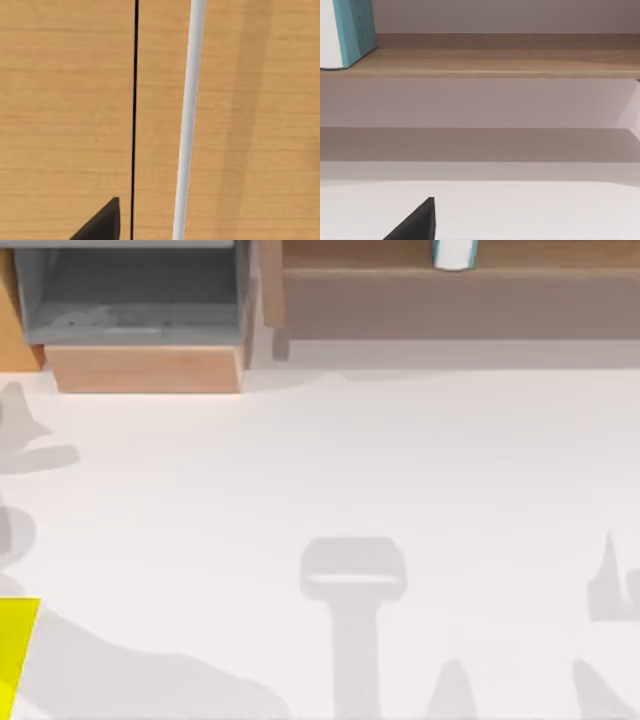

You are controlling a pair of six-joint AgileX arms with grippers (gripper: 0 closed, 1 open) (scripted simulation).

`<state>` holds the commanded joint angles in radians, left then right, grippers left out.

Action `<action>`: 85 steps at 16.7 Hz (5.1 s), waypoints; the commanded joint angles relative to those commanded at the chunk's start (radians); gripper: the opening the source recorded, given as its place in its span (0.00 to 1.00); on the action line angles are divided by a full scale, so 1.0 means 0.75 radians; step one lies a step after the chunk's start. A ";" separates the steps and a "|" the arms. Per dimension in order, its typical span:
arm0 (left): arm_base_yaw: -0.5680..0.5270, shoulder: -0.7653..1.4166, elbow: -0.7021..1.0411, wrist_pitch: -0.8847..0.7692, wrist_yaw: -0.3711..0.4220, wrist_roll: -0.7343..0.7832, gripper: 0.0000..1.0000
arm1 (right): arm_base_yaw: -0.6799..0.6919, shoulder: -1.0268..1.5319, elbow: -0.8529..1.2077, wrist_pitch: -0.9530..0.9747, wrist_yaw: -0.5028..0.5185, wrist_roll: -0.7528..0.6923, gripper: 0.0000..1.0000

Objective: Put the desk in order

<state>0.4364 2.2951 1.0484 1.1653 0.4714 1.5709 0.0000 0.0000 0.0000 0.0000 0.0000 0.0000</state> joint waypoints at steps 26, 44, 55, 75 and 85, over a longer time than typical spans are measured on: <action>-1.135 -0.150 -0.028 -0.505 -0.542 -1.164 1.00 | 0.000 0.000 0.000 0.000 0.000 0.000 1.00; -1.714 0.090 0.511 -0.825 -1.079 -1.839 1.00 | 0.000 0.000 0.000 0.000 0.000 0.000 1.00; -1.721 0.269 1.274 -0.902 -1.631 -2.066 1.00 | 0.000 0.000 0.000 0.000 0.000 0.000 1.00; -1.666 0.378 1.516 -0.997 -1.651 -2.081 1.00 | 0.000 0.000 0.000 0.000 0.000 0.000 1.00; -1.666 0.378 1.516 -0.997 -1.651 -2.081 0.25 | 0.000 0.000 0.000 0.000 0.000 0.000 1.00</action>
<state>-0.8134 2.5785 2.1854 0.4172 -0.7665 0.0100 0.0000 0.0000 0.0000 0.0000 0.0000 0.0000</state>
